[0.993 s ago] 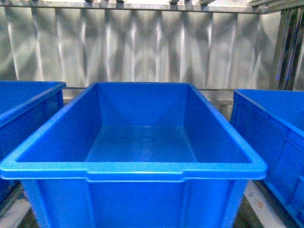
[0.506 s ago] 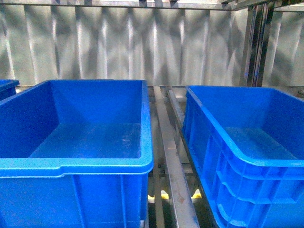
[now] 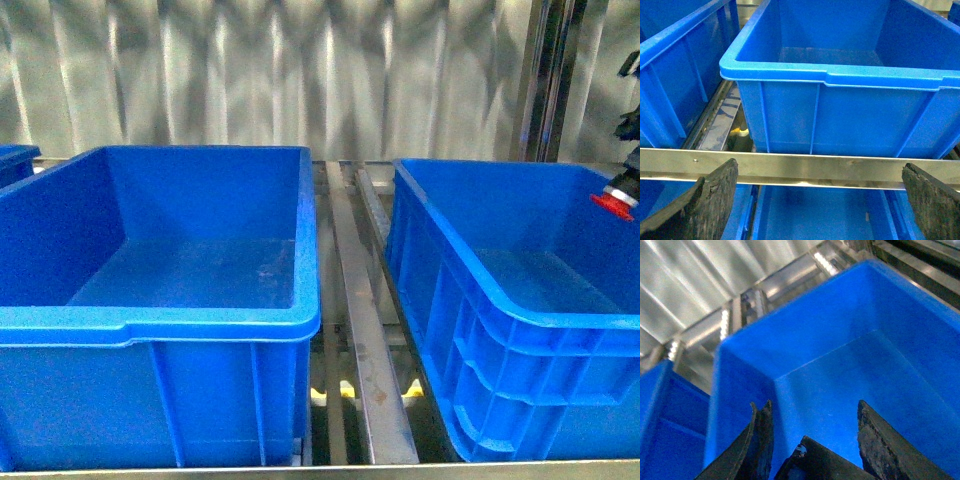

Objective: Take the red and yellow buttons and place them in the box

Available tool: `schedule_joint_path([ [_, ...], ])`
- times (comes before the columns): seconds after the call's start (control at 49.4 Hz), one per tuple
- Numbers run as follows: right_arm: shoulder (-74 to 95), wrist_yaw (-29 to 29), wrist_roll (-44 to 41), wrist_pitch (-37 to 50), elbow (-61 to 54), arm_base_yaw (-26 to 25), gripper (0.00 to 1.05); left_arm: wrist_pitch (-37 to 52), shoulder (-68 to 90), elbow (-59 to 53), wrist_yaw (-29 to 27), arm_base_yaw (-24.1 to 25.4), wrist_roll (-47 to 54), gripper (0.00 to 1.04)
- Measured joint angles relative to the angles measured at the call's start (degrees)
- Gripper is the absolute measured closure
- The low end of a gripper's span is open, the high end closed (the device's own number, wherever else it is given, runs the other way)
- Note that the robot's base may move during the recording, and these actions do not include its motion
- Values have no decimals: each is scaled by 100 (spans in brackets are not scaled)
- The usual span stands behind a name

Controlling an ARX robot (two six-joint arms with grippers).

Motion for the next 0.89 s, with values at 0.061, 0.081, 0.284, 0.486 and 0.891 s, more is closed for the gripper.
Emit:
schedule_joint_path([
  [0.061,361,-63,-321,-203,326,13,65,0,0,0,0,0,0,8],
  [0.081,505,-68,-446,-284,446,15,65,0,0,0,0,0,0,8],
  [0.284,1982,-122,-1622,-1248,1596,31,65,0,0,0,0,0,0,8],
  [0.486,3165,-15,-2470,-1683,2321,20,65,0,0,0,0,0,0,8],
  [0.891,3578,105,-2721,-1517,2824,-107,21,0,0,0,0,0,0,8],
])
